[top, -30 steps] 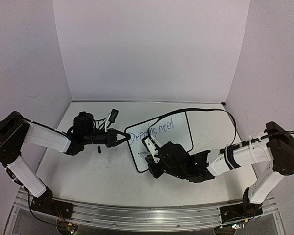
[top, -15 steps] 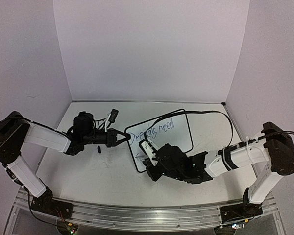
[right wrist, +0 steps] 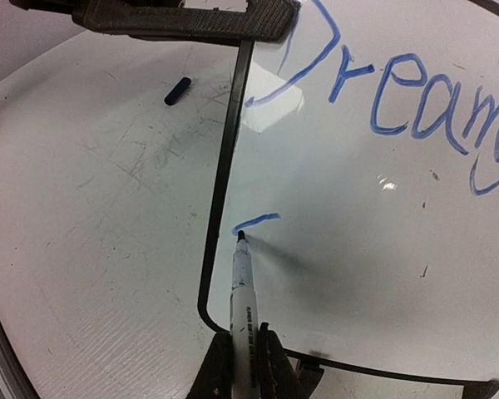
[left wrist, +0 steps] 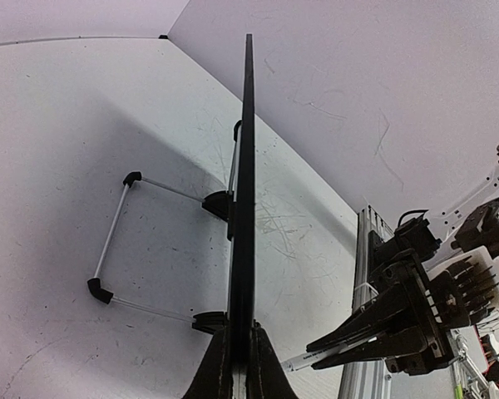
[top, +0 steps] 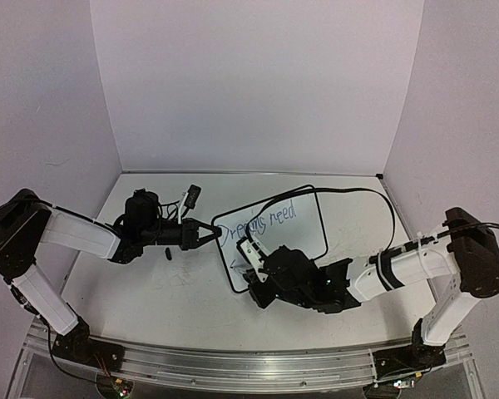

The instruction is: Write a sentence on the whiteboard

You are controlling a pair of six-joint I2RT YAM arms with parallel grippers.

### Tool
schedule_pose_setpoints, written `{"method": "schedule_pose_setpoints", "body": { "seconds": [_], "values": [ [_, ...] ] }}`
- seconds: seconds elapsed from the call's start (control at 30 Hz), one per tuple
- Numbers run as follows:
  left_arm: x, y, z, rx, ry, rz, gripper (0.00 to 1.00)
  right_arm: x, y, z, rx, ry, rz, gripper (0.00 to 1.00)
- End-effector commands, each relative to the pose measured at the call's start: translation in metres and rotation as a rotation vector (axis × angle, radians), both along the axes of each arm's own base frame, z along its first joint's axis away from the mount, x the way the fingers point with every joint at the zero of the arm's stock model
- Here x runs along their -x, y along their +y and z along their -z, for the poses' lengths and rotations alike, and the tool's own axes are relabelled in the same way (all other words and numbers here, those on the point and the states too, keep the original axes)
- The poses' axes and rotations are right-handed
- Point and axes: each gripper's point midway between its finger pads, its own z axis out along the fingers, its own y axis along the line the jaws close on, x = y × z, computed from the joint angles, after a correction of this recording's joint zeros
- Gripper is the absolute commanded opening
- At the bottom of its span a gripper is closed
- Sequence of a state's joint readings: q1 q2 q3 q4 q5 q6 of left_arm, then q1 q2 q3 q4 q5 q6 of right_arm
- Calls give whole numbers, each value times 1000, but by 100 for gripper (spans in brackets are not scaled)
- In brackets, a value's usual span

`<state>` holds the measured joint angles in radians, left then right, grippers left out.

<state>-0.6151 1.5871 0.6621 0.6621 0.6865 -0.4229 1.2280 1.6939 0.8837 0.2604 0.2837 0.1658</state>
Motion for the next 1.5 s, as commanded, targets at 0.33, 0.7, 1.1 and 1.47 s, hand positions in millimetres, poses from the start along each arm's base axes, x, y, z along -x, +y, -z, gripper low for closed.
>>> {"method": "schedule_pose_setpoints", "body": {
  "seconds": [0.33, 0.7, 1.1, 1.47],
  "values": [
    [-5, -1, -8, -5, -26, -3, 0, -22, -10, -26, -50, -73, 137, 0],
    [-5, -3, -7, -7, -24, 5, 0, -25, -7, -35, -70, -91, 142, 0],
    [-5, -3, -6, -8, -26, 7, 0, -20, -1, -26, -55, -69, 96, 0],
    [-4, -2, -7, -8, -28, 9, 0, -12, -11, -6, -23, -22, 90, 0]
  ]
}}
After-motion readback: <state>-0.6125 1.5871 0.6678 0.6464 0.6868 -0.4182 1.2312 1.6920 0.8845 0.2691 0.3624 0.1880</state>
